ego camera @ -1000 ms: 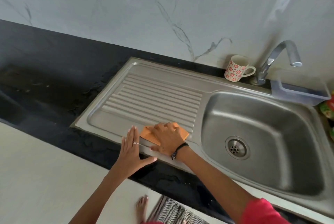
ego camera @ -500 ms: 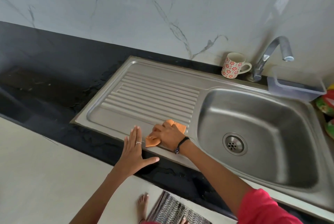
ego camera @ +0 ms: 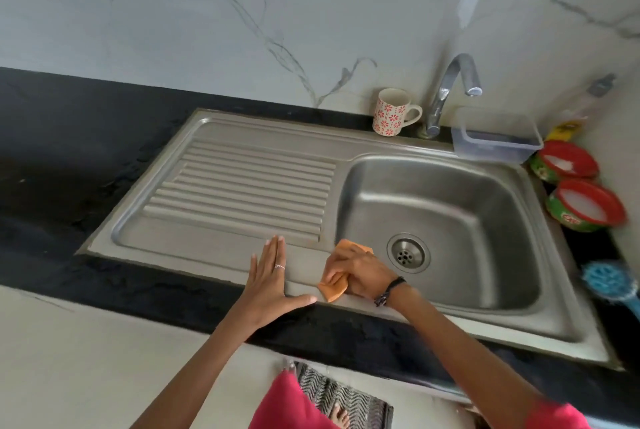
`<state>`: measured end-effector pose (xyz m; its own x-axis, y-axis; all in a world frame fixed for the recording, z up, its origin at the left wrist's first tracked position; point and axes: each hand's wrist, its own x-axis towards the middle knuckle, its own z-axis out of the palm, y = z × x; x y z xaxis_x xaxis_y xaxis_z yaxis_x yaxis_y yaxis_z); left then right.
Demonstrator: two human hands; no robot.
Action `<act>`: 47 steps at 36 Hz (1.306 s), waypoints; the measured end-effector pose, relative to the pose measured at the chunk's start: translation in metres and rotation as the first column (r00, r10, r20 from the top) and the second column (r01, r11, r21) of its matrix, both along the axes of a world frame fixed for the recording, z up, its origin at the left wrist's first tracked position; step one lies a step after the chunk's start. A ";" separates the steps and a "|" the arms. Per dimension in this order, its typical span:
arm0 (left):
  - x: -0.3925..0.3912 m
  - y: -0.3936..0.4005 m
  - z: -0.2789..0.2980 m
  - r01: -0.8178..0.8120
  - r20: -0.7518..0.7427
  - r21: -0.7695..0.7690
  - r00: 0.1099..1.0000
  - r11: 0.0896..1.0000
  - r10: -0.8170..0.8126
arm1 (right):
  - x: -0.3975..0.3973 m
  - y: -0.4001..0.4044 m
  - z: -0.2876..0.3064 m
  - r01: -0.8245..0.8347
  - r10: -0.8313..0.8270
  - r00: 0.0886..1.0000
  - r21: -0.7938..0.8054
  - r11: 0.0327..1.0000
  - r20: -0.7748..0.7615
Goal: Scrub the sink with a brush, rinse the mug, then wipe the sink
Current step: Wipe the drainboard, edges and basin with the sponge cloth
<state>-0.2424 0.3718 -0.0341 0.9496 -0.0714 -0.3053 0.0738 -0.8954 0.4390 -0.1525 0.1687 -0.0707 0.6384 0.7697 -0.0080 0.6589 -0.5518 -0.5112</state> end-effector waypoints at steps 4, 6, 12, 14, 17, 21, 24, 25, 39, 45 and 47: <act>0.013 -0.015 -0.001 0.081 -0.024 0.012 0.996 0.997 -0.081 | 0.001 -0.026 -0.007 0.100 -0.101 0.984 -0.018 0.995 -0.145; 0.018 -0.019 -0.001 0.101 -0.024 -0.007 0.995 0.995 -0.101 | 0.005 -0.039 -0.012 0.170 -0.177 0.932 -0.052 0.984 -0.316; 0.039 -0.021 -0.005 0.157 -0.031 -0.010 0.987 0.988 -0.157 | 0.002 -0.071 0.004 0.293 -0.281 0.828 -0.053 0.955 -0.485; 0.045 -0.020 -0.005 0.167 -0.035 -0.009 0.985 0.986 -0.168 | 0.008 -0.081 0.011 0.268 -0.272 0.809 -0.084 0.960 -0.522; 0.055 -0.018 -0.004 0.172 -0.039 -0.013 0.984 0.985 -0.172 | 0.025 -0.093 0.011 0.309 -0.374 0.778 -0.211 0.927 -0.505; 0.068 -0.013 -0.004 0.170 -0.025 -0.008 0.985 0.985 -0.170 | 0.047 -0.095 0.004 0.369 -0.456 0.748 -0.269 0.890 -0.481; 0.079 -0.007 -0.005 0.156 -0.020 -0.026 0.987 0.987 -0.157 | 0.061 -0.083 0.011 0.441 -0.492 0.763 -0.219 0.870 -0.419; 0.083 -0.004 -0.005 0.152 -0.016 -0.031 0.988 0.988 -0.153 | 0.069 -0.077 0.013 0.467 -0.506 0.748 -0.203 0.861 -0.429; 0.139 0.002 -0.010 0.156 0.020 -0.058 0.988 0.986 -0.155 | 0.202 0.035 0.040 0.614 -0.622 0.773 -0.098 0.783 -0.125; 0.155 0.009 -0.008 0.182 -0.003 -0.063 0.983 0.981 -0.183 | 0.183 0.057 0.016 0.582 -0.603 0.797 -0.222 0.782 -0.031; 0.158 0.011 -0.008 0.189 -0.013 -0.060 0.982 0.980 -0.190 | 0.164 0.057 0.012 0.577 -0.590 0.807 -0.189 0.794 -0.015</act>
